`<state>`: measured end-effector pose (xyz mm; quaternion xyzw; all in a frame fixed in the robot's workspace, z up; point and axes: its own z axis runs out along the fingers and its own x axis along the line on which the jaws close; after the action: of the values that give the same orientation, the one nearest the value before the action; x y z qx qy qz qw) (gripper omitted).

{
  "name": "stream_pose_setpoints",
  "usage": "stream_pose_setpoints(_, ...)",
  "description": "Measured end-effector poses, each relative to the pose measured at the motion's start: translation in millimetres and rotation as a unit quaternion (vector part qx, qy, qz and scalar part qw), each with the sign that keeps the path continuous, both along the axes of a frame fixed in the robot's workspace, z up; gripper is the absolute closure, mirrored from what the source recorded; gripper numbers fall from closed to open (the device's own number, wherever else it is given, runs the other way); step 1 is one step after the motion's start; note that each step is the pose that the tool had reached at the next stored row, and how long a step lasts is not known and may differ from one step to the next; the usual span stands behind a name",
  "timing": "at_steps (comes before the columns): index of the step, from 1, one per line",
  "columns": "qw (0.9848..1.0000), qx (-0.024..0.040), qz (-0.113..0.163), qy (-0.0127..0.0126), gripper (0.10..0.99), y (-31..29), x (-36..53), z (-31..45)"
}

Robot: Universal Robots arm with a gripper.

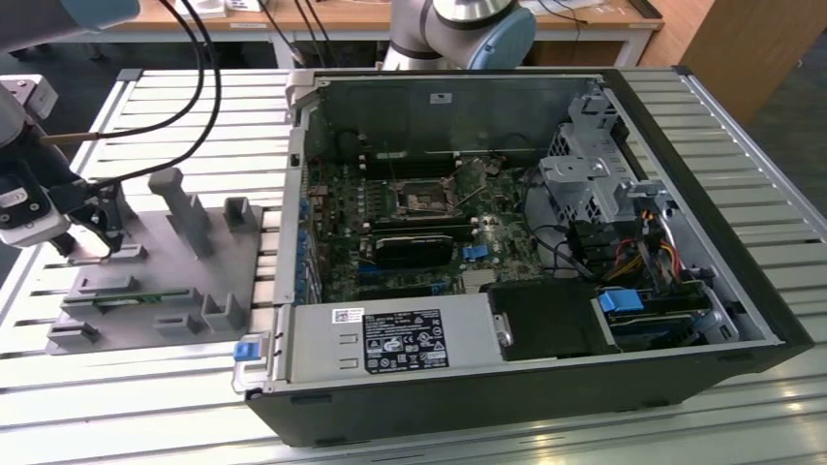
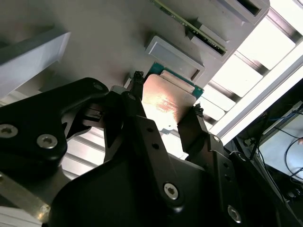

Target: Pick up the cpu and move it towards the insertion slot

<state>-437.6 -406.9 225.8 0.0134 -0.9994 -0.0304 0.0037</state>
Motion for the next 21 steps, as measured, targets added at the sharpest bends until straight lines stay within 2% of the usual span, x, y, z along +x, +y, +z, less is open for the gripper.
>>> stream_pose_setpoints(8, 1.0, 0.0, 0.0, -0.0001, 0.545, 0.3, 0.0, 5.3)
stream_pose_setpoints(21, 1.0, -0.0001, 0.0, -0.0001, 0.545, 0.9, 0.0, 18.2)
